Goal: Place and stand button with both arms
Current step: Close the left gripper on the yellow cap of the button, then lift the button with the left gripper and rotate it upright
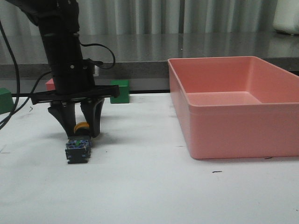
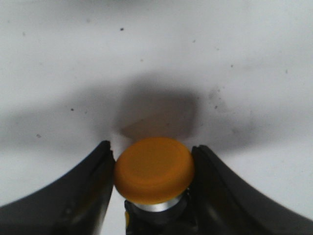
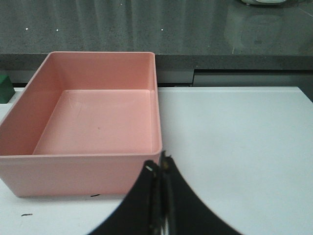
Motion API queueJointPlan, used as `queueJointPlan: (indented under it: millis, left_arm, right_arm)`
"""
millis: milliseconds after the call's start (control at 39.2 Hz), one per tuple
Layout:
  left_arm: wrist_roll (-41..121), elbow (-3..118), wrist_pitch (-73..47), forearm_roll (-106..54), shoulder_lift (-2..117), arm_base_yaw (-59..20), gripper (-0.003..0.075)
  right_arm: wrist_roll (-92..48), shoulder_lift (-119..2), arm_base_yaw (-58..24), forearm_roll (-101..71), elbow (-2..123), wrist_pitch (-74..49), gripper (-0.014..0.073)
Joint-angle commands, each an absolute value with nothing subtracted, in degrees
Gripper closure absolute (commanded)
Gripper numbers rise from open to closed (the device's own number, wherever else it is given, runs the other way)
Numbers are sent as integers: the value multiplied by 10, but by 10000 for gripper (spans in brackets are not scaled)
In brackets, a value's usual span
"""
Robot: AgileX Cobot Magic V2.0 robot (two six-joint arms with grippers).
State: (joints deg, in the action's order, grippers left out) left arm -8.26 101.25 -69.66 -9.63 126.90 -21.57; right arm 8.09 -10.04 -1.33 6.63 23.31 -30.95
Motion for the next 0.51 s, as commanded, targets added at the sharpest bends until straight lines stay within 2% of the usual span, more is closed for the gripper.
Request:
queueJointPlan:
  millis: [0,204,485]
  left_arm:
    - [-68,1028,-729,-98,1232,-214,441]
    - [-69,1021,-695,-70,1201,-214,440]
    - [-72,931,-535,-59,1100,-214,440]
  right_arm:
    - [76,-106,-9,74,247,-264,664]
    - [76,-106,-9,74,247,-264,664]
    - [76,-106,-9,74,247,-264,664]
